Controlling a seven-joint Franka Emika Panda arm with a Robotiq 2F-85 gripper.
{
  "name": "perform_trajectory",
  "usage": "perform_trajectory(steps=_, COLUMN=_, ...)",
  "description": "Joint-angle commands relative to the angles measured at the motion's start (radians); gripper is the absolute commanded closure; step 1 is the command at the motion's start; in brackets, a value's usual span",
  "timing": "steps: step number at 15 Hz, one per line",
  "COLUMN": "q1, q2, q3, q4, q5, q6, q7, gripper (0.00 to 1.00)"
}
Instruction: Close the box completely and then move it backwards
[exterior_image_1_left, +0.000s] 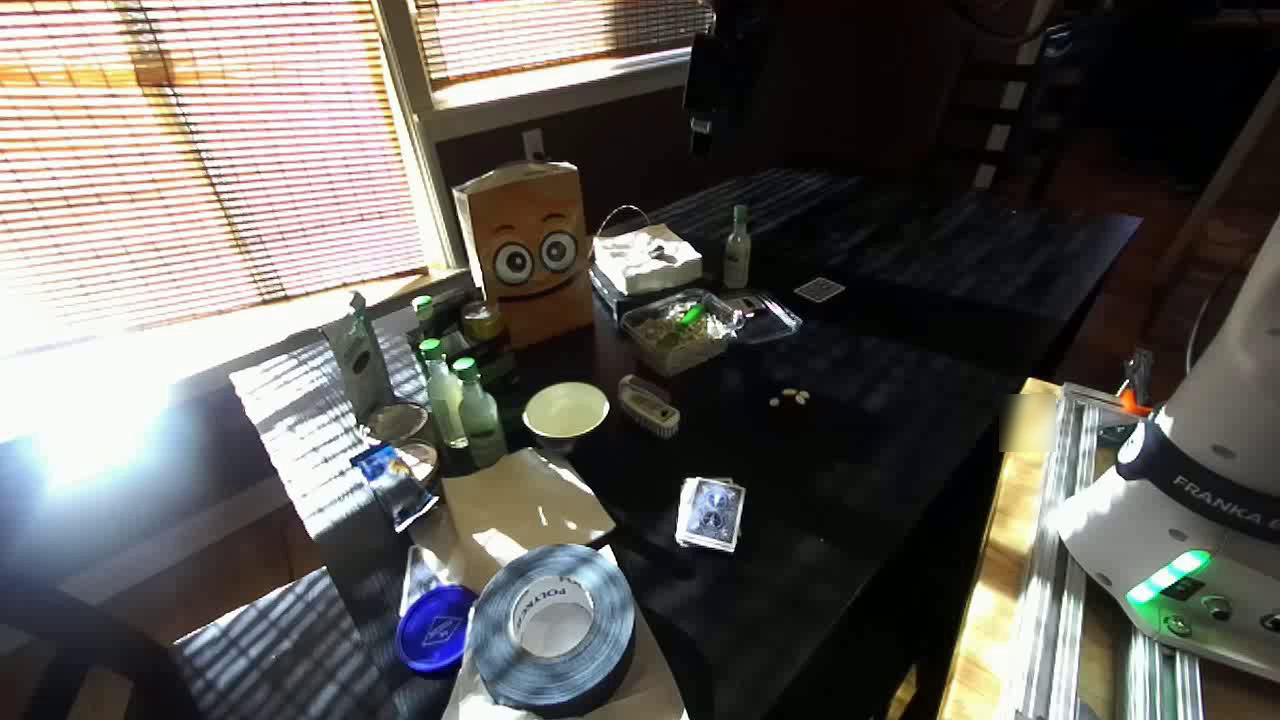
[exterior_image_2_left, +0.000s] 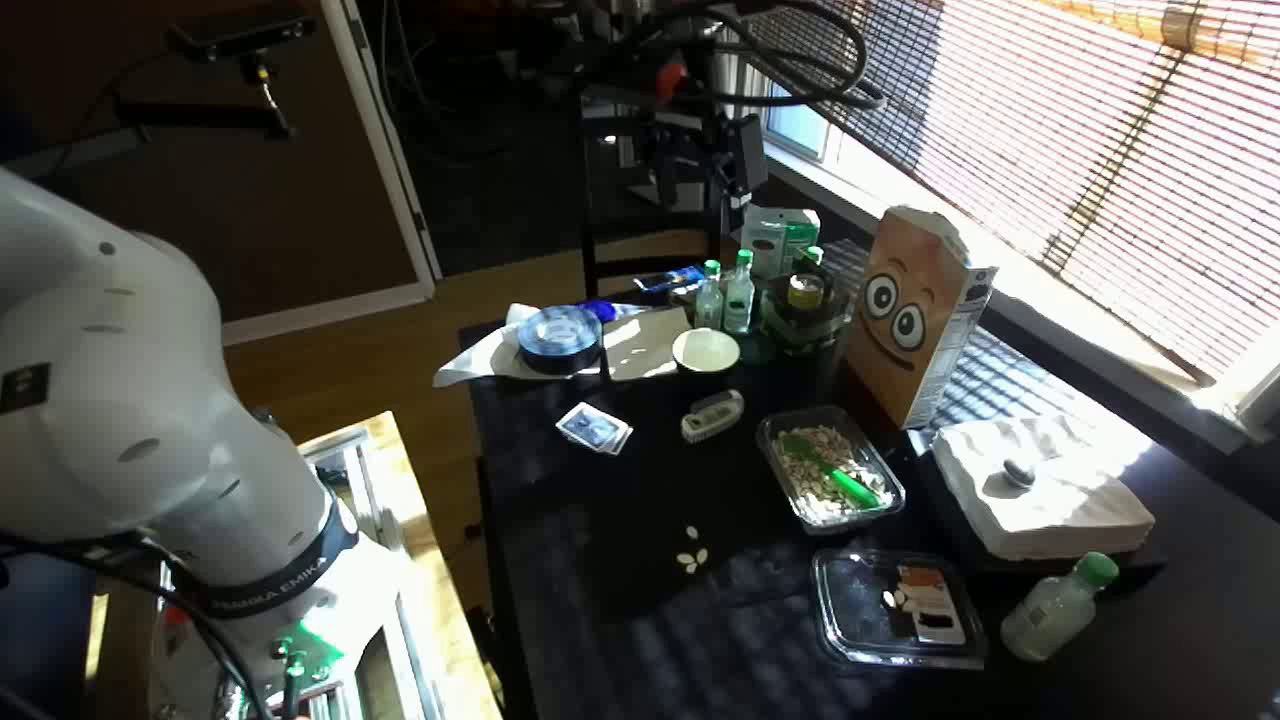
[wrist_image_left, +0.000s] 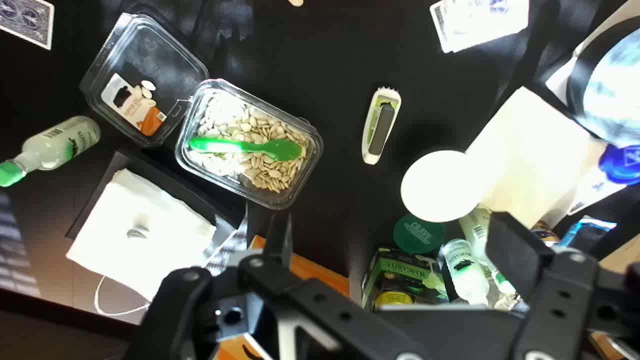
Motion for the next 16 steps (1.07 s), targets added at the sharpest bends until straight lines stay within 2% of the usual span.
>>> perform_trajectory(steps=1, q1=-0.002, q2=0.0, q3=0.002, q4=0.002, q5=0.001, q6=-0.003, q7=-0.001, gripper=0.0)
perform_trajectory(steps=5, q1=-0.002, q2=0.0, q3=0.002, q4=0.002, q5=0.001, q6=-0.003, q7=-0.001, gripper=0.0)
perform_trajectory(steps=7, q1=-0.001, q2=0.015, q3=0.002, q4=0.016, q5=0.047, q6=0.055, q7=0.057, gripper=0.0)
perform_trajectory(steps=10, q1=-0.034, q2=0.096, q3=0.03, q4=0.071, q5=0.005, q6=0.228, q7=0.21, gripper=0.0)
perform_trajectory(steps=13, q1=-0.066, q2=0.243, q3=0.058, q4=0.184, q5=-0.087, q6=0.387, q7=0.288, gripper=0.0)
perform_trajectory(steps=16, q1=-0.085, q2=0.405, q3=0.073, q4=0.343, q5=-0.225, q6=0.417, q7=0.391, gripper=0.0)
